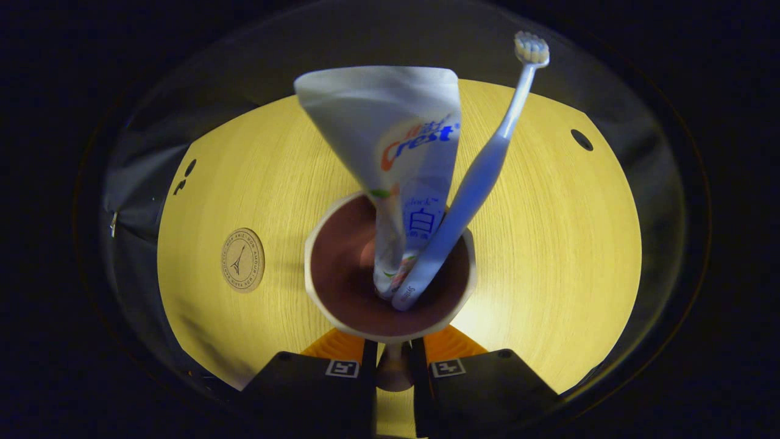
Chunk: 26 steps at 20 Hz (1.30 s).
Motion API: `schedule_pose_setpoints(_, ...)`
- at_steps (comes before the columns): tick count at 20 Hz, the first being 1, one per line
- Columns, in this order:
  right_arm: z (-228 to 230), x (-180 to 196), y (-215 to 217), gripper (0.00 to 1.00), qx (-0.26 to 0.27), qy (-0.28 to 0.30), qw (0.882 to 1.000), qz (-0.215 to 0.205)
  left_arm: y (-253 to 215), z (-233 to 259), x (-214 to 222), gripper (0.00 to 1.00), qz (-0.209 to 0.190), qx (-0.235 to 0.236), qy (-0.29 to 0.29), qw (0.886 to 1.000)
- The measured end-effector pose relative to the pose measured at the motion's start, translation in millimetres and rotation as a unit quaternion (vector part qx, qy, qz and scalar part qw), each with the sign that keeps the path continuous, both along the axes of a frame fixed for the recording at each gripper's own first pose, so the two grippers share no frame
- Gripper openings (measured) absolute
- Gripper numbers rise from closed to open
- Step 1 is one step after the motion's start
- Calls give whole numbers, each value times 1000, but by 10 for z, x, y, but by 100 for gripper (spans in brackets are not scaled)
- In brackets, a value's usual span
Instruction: Put the toothbrush and toothpaste on the desktop into the cup, then pick up the cup and place it on the coaster on the desktop.
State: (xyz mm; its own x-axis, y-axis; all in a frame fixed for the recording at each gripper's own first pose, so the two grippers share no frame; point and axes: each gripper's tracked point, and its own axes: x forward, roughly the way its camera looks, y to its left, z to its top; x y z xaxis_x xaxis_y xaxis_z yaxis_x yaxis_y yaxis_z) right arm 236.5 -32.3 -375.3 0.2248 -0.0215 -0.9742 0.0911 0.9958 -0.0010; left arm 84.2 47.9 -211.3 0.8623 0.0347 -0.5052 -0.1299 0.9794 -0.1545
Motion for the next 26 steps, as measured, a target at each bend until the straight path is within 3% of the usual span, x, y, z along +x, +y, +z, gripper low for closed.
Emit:
schedule_pose_setpoints(1, -10, -6, 18, 21, -1, -1, 1000, 4, -8, 5, 10, 98, -1, 0, 0, 1000)
schedule_pose_setpoints(2, 7, -17, 35, 27, 1, 1, 1000, 8, -13, 13, 13, 98, -2, 0, -1, 1000)
schedule_pose_setpoints(7, 114, 22, 159, 27, 5, -11, 1000, 18, -30, -21, -58, 98, -7, -1, 3, 1000)
schedule_pose_setpoints(9, 209, 73, 265, 27, -5, -18, 999, 43, -14, -30, -64, 98, -8, -2, 3, 1000)
schedule_pose_setpoints(16, 335, 282, 1012, 27, -14, -36, 990, 136, 66, -25, -151, 98, -6, -18, 1, 1000)
schedule_pose_setpoints(26, 32, 226, 1782, 27, -4, -2, 983, 181, 336, -10, -181, 98, 19, -19, 0, 1000)
